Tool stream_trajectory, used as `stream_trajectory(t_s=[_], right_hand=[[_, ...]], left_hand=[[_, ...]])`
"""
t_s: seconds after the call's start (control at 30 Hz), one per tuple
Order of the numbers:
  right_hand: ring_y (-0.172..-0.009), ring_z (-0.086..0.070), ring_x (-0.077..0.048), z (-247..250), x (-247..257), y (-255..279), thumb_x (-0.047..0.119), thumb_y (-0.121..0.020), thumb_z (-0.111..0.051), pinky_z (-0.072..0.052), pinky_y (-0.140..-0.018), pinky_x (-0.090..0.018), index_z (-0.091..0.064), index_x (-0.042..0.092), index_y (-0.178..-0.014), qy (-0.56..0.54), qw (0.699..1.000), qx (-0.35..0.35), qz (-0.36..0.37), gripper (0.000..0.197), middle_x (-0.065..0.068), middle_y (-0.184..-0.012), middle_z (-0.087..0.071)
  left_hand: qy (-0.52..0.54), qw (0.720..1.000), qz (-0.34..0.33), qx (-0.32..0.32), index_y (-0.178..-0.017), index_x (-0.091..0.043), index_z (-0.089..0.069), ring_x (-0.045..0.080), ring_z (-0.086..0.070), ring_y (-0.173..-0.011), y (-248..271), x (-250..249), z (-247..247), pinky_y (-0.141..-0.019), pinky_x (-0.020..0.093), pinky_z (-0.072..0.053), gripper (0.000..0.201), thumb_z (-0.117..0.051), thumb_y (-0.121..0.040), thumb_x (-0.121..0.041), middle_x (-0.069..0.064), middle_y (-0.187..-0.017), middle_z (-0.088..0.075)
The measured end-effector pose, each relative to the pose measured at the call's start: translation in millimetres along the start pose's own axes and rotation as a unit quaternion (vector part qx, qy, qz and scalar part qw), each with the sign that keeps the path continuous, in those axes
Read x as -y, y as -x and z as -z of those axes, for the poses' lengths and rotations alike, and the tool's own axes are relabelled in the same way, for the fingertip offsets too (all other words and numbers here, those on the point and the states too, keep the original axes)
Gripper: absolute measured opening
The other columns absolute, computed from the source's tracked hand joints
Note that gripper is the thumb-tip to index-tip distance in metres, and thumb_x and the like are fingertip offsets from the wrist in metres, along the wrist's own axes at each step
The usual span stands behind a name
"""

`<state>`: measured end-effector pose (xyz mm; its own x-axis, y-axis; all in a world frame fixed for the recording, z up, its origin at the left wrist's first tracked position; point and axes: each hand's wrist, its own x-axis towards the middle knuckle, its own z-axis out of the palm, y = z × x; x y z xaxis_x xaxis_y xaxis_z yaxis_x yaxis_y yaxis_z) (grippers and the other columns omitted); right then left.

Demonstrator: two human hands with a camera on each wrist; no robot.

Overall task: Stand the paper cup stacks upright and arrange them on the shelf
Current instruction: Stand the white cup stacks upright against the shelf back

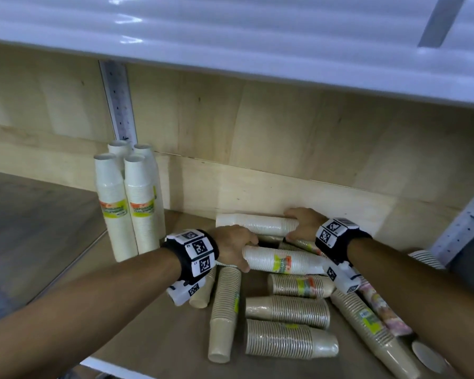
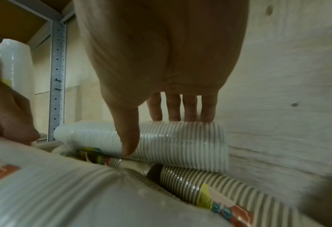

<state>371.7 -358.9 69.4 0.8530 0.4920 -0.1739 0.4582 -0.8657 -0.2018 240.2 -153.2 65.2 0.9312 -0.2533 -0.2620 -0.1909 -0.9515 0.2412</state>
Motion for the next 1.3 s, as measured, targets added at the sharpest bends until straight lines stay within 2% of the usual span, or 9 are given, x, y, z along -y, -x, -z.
stream_trajectory(t_s=[0.1,0.2,0.33,0.57,0.77,0.9,1.03,1.17,1.3], right_hand=[[-0.106,-0.056,-0.018,-1,1,-3,0.032,-0.074,-0.078,-0.041,-0.082,-0.027,-0.058,0.027,-0.124,0.036,0.999,-0.001,0.016,0.054,0.005,-0.117,-0.059],[-0.102,-0.059,-0.017,-3,1,-4,0.037,-0.071,-0.078,-0.046,-0.084,-0.03,-0.06,0.032,-0.119,0.061,0.998,-0.005,0.024,0.051,0.007,-0.112,-0.062],[-0.099,-0.062,-0.016,-7,-2,-4,0.041,-0.072,-0.074,-0.045,-0.08,-0.027,-0.063,0.035,-0.114,0.095,0.995,-0.011,0.027,0.044,0.009,-0.106,-0.065],[-0.102,-0.06,-0.018,-3,-3,0,0.038,-0.075,-0.076,-0.044,-0.078,-0.029,-0.061,0.032,-0.121,0.092,0.995,-0.014,0.018,0.048,0.007,-0.112,-0.064],[-0.108,-0.057,-0.019,13,-6,16,0.036,-0.078,-0.077,-0.046,-0.088,-0.032,-0.055,0.028,-0.132,0.059,0.998,-0.025,0.001,0.058,0.003,-0.122,-0.06],[-0.099,-0.058,-0.018,31,-6,29,0.04,-0.076,-0.077,-0.046,-0.083,-0.033,-0.056,0.029,-0.127,0.019,0.999,-0.046,-0.003,0.057,0.004,-0.116,-0.062],[-0.103,-0.06,-0.021,46,-2,41,0.04,-0.079,-0.073,-0.049,-0.091,-0.04,-0.048,0.03,-0.135,-0.014,0.996,-0.085,-0.005,0.063,0.003,-0.121,-0.062],[-0.104,-0.058,-0.022,52,5,47,0.029,-0.075,-0.079,-0.048,-0.091,-0.039,-0.047,0.023,-0.136,-0.088,0.988,-0.126,0.003,0.069,-0.001,-0.123,-0.061],[-0.093,-0.056,-0.021,54,27,53,0.023,-0.073,-0.081,-0.042,-0.073,-0.03,-0.05,0.015,-0.122,-0.13,0.98,-0.149,0.007,0.059,-0.002,-0.111,-0.059]], left_hand=[[-0.017,1.0,-0.002,0.003,-0.138,-0.02,-0.051,0.019,-0.052,-0.117,-3,1,-4,-0.097,0.036,-0.045,0.066,-0.076,-0.079,-0.032,0.0,-0.129,-0.056],[-0.026,1.0,-0.003,0.008,-0.136,-0.02,-0.052,0.019,-0.054,-0.112,-4,2,-5,-0.094,0.037,-0.047,0.064,-0.076,-0.078,-0.029,0.001,-0.124,-0.059],[-0.042,0.999,-0.004,0.01,-0.134,-0.022,-0.053,0.019,-0.056,-0.108,-5,1,-4,-0.091,0.037,-0.049,0.062,-0.076,-0.077,-0.029,-0.001,-0.119,-0.061],[-0.072,0.997,0.002,-0.022,-0.131,-0.026,-0.055,0.019,-0.059,-0.106,-3,-2,-2,-0.091,0.035,-0.049,0.061,-0.077,-0.074,-0.033,-0.003,-0.117,-0.063],[-0.086,0.996,0.022,-0.033,-0.128,-0.027,-0.055,0.02,-0.06,-0.102,7,-2,3,-0.087,0.035,-0.05,0.059,-0.078,-0.074,-0.034,-0.004,-0.112,-0.063],[-0.063,0.997,0.033,-0.039,-0.13,-0.024,-0.051,0.02,-0.057,-0.108,20,4,13,-0.086,0.031,-0.045,0.061,-0.078,-0.076,-0.024,-0.003,-0.118,-0.059],[-0.018,0.997,0.057,-0.047,-0.129,-0.022,-0.048,0.021,-0.056,-0.107,36,13,19,-0.09,0.037,-0.048,0.067,-0.08,-0.071,-0.019,0.0,-0.118,-0.056],[0.051,0.991,0.086,-0.088,-0.12,-0.017,-0.043,0.018,-0.053,-0.096,56,24,23,-0.073,0.029,-0.043,0.063,-0.08,-0.069,-0.015,-0.001,-0.107,-0.054],[0.134,0.973,0.114,-0.149,-0.115,-0.015,-0.041,0.02,-0.054,-0.095,80,33,25,-0.07,0.031,-0.043,0.059,-0.08,-0.071,-0.014,0.0,-0.104,-0.055]])
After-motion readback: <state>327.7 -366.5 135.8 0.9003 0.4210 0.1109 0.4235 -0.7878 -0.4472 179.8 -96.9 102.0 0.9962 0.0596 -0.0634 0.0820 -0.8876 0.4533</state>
